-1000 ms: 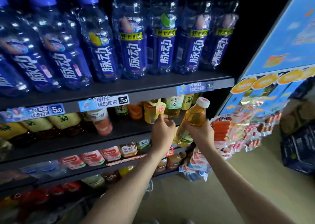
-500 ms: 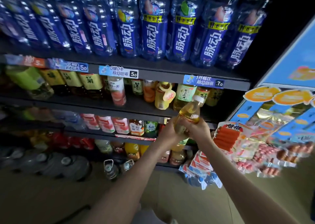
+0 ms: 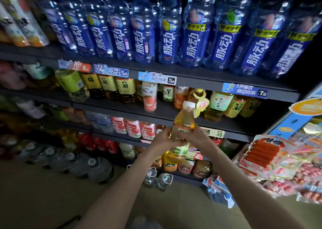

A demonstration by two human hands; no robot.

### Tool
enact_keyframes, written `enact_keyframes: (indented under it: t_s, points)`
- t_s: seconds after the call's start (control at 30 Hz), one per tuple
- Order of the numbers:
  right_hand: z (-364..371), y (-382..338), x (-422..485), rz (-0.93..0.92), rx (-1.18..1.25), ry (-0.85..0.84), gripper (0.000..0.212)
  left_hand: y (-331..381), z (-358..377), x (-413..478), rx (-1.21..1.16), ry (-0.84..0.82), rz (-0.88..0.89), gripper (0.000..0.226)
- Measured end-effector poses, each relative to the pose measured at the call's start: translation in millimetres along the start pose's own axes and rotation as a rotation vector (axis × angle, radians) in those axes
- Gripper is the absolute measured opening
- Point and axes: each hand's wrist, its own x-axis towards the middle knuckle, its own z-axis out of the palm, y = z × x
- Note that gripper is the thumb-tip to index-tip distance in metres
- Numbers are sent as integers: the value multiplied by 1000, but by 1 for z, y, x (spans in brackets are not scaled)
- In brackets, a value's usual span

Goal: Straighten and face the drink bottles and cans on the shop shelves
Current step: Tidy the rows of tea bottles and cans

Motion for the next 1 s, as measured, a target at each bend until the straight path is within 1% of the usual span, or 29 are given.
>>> enact_keyframes:
  t_s: [0.07, 0.13, 0.17, 0.23, 0.3, 0.33, 0.37, 0.43, 0.53, 0.63, 0.77, 0.87, 0.97, 1.0]
  points:
    - [18, -9, 3, 1, -30, 98, 27, -3, -22, 3, -39, -29, 9, 41]
    - [34, -18, 10, 6, -40, 192, 39, -5, -48, 8, -34, 13, -7, 39]
    - [43, -24, 14, 8, -38, 247, 45, -7, -64, 12, -6, 80, -22, 33]
    - [60, -33, 20, 21, -14, 359, 53, -13, -92, 22, 99, 278, -22, 23]
    - [74, -41, 29, -8, 29, 471, 50, -12, -114, 36, 192, 464, 61, 21]
    - [80, -44, 33, -37, 61, 518, 48, -10, -120, 43, 240, 525, 122, 23]
    - [85, -44, 40, -73, 101, 555, 48, -9, -123, 52, 279, 550, 180, 25]
    - [98, -40, 53, -131, 142, 604, 51, -8, -124, 72, 309, 558, 268, 32]
    - [116, -28, 72, -202, 146, 669, 62, -15, -122, 106, 323, 587, 362, 45]
    - [127, -16, 92, -244, 136, 716, 64, -21, -120, 134, 340, 635, 407, 56]
    - [129, -3, 113, -303, 112, 765, 64, -32, -116, 160, 363, 666, 444, 63]
    - [127, 0, 124, -325, 93, 784, 64, -37, -117, 172, 344, 655, 432, 61]
    - [126, -1, 129, -339, 36, 768, 62, -39, -121, 164, 310, 616, 405, 55]
    - [126, -2, 130, -333, 6, 763, 65, -42, -125, 156, 290, 612, 397, 55]
